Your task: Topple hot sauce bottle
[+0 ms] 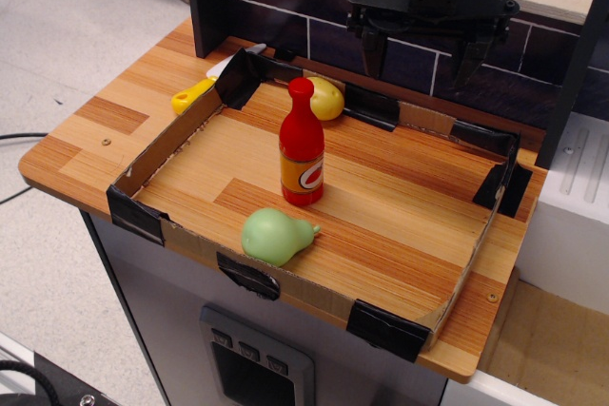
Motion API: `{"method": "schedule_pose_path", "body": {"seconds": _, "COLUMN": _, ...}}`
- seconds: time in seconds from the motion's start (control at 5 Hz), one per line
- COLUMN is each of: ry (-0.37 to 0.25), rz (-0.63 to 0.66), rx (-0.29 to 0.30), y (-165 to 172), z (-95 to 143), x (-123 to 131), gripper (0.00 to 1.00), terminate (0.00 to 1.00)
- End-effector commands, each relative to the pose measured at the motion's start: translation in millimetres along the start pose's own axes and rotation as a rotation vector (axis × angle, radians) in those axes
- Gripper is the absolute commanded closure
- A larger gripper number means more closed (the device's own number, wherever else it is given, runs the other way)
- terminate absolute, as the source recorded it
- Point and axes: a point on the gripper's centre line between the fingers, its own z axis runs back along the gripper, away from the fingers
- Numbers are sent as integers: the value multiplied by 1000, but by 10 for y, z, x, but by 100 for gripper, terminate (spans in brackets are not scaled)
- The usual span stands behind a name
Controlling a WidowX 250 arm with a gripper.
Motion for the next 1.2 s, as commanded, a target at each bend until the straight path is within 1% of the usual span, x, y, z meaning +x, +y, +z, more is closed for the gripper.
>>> {"method": "schedule_pose_path", "body": {"seconds": 0.0, "ry": 0, "rz": 0, "rx": 0, "y": 0, "z": 0, "x": 0, "gripper": 0, "terminate": 0}}
{"method": "schedule_pose_path", "body": {"seconds": 0.2, "ry": 20, "rz": -234, "rx": -89, "y": 161, "z": 77, "x": 133, "gripper": 0, "terminate": 0}}
{"method": "schedule_pose_path", "body": {"seconds": 0.4, "ry": 23, "rz": -494, "rx": -102, "y": 323, "z": 119, "x": 175, "gripper": 0, "terminate": 0}}
{"method": "schedule_pose_path", "body": {"seconds": 0.6, "ry": 82, "rz": -714, "rx": -120, "y": 436, "z": 164, "x": 201, "gripper": 0, "terminate": 0}}
{"method": "schedule_pose_path", "body": {"seconds": 0.8, "ry": 121, "rz": -901, "rx": -88, "y": 519, "z": 247, "x": 51, "gripper": 0, "terminate": 0}}
{"method": "schedule_pose_path", "body": {"seconds": 1.0, "ry": 122, "rz": -957, "rx": -106, "y": 547, "z": 306, "x": -106, "gripper": 0, "terminate": 0}}
